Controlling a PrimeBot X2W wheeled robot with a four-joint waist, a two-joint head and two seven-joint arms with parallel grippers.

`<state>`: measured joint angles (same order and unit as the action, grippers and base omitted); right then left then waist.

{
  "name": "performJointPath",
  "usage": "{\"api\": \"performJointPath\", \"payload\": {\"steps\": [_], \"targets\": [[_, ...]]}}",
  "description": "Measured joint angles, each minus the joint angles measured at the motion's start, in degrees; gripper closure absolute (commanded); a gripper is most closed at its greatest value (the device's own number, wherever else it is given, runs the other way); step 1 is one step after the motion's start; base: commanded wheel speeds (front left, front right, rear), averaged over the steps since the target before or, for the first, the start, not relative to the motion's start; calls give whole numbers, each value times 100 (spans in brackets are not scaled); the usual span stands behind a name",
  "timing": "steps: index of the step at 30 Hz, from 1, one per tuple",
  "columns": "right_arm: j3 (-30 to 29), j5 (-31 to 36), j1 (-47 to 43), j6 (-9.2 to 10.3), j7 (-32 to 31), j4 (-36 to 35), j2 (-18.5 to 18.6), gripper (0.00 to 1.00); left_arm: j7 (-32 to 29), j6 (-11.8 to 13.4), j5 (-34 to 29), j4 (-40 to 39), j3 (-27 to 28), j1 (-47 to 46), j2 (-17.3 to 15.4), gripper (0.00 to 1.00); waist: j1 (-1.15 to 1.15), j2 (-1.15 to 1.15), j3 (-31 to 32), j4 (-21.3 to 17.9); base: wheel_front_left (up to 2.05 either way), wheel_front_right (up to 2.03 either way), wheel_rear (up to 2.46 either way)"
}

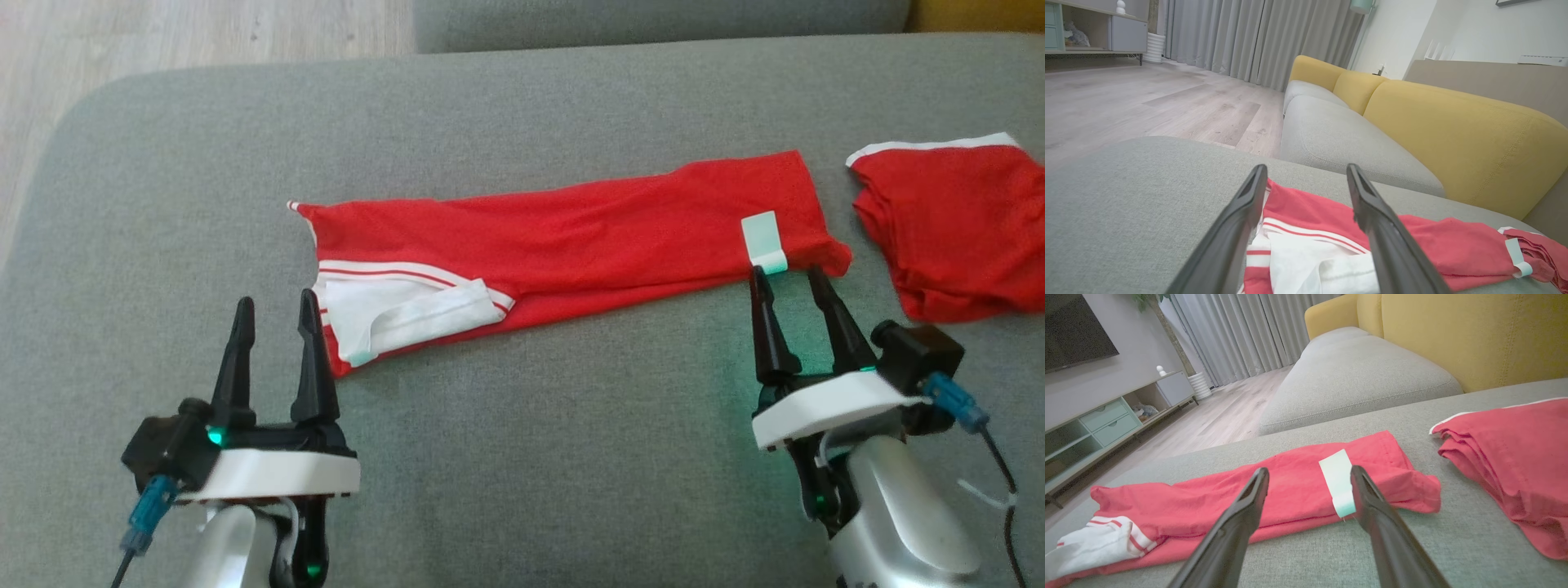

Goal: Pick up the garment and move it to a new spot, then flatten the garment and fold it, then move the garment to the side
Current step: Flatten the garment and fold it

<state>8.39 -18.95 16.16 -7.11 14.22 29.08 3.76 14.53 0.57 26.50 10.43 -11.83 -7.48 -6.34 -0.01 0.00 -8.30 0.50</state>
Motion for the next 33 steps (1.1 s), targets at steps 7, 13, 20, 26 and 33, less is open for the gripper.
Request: {"api": "performJointPath", "payload": {"steps": [7, 13, 20, 26, 33], "targets": [[-290, 322, 129, 0, 0, -219, -56, 0, 1, -438, -432, 75, 325, -56, 247, 0, 1, 0, -228, 38, 0, 0, 0], [-1187, 921, 543, 0, 8, 502, -58, 0, 1, -622, -543, 276, 393, -280, 341, 0, 1, 0, -467, 135, 0, 0, 0], [-1841, 938, 1123, 0, 8, 1522, -62, 0, 1, -713, -584, 376, 393, -400, 357, 0, 1, 0, -701, 320, 0, 0, 0], [-2082, 1067, 1550, 0, 18, 2285, -62, 0, 1, -722, -579, 377, 389, -432, 358, 0, 1, 0, -835, 397, 0, 0, 0], [-2228, 1217, 2017, 0, 73, 2797, -46, 0, 1, -722, -531, 370, 359, -655, 366, 0, 1, 0, -925, 390, 0, 0, 0]]}}
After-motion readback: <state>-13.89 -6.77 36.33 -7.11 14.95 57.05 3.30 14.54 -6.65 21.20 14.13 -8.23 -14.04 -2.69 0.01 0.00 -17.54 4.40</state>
